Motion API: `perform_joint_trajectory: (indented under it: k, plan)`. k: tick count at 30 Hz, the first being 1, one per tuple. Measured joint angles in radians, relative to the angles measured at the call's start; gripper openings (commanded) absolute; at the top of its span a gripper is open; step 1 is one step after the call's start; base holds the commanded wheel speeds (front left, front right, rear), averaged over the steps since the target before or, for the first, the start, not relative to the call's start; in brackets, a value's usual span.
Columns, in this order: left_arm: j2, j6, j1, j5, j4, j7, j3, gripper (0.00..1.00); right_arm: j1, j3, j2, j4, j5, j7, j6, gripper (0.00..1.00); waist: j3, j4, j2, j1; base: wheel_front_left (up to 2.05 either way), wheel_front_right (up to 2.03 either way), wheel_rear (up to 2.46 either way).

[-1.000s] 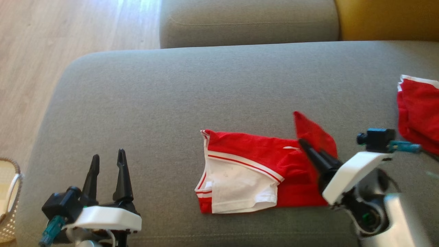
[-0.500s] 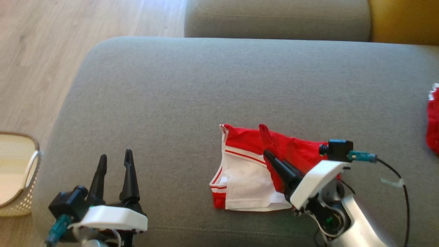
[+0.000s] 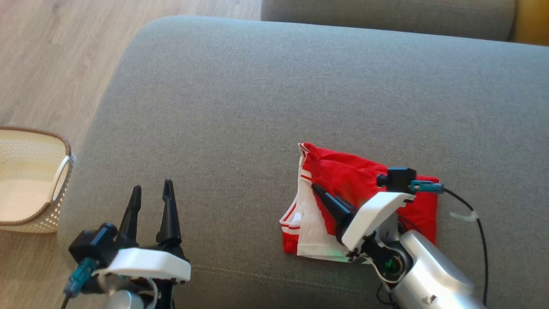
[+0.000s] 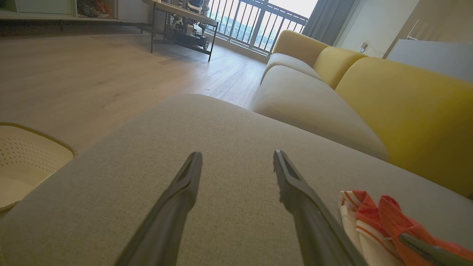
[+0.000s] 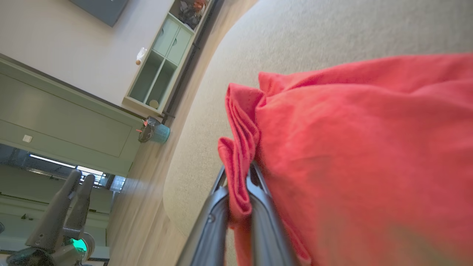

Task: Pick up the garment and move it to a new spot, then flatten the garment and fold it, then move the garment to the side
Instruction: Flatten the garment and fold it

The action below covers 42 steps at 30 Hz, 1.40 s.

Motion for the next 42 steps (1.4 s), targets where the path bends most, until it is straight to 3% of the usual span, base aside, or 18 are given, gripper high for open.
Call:
perform_joint_trajectory:
  k: [1,2,3,13,19,23,28,32,36,42]
  plan:
    - [0.000,0.000,-0.004,0.000,0.001,0.000,0.000,1.00,-0.010,0.018,-0.001,0.015,0.008,-0.001,0.000,0.00,0.004,0.002,0.0000,0.0000,0.00,0.00,0.00]
    - [0.000,0.000,-0.007,0.000,0.002,0.000,-0.001,1.00,-0.018,0.035,-0.001,0.031,0.016,-0.002,0.000,0.84,0.007,0.003,0.0000,0.0000,0.00,0.00,0.00]
    - [0.000,0.000,-0.008,0.000,0.005,0.000,-0.001,1.00,-0.026,0.048,-0.001,0.051,0.021,-0.008,0.000,1.00,0.010,0.003,0.0000,0.0000,0.00,0.00,0.00]
    - [0.000,-0.001,-0.010,0.009,0.017,0.000,0.011,1.00,-0.129,0.092,-0.003,0.130,0.042,-0.134,0.000,1.00,-0.003,-0.029,0.0000,0.0000,0.00,0.00,0.00]
    - [-0.001,-0.001,-0.009,0.010,0.008,0.000,0.036,1.00,-0.178,-0.015,-0.007,0.204,-0.099,-0.200,0.000,1.00,-0.029,-0.074,0.0000,-0.0001,0.00,0.00,0.00]
    - [-0.001,-0.002,-0.008,0.018,-0.001,0.000,0.044,1.00,-0.195,-0.090,-0.048,0.186,-0.222,-0.230,0.000,1.00,-0.045,-0.110,0.0000,0.0000,0.00,0.00,0.00]
    - [-0.002,-0.002,-0.006,0.018,-0.022,0.000,0.061,1.00,-0.178,-0.199,-0.124,0.090,-0.394,-0.258,0.000,1.00,-0.069,-0.153,0.0000,-0.0001,0.00,0.00,0.00]
    - [-0.002,-0.002,-0.004,0.018,-0.039,0.000,0.066,1.00,-0.099,-0.272,-0.174,-0.050,-0.609,-0.280,0.000,1.00,-0.085,-0.183,0.0000,-0.0001,0.00,0.00,0.00]
    - [-0.002,-0.001,0.001,0.018,-0.046,0.000,0.065,1.00,0.044,-0.357,-0.169,-0.207,-0.741,-0.286,0.000,1.00,-0.098,-0.205,0.0000,-0.0001,0.00,0.00,0.00]
    - [-0.002,0.001,0.014,0.018,-0.050,0.000,0.062,1.00,0.238,-0.531,-0.092,-0.392,-0.856,-0.301,0.000,1.00,-0.106,-0.226,0.0000,-0.0001,0.00,0.00,0.00]
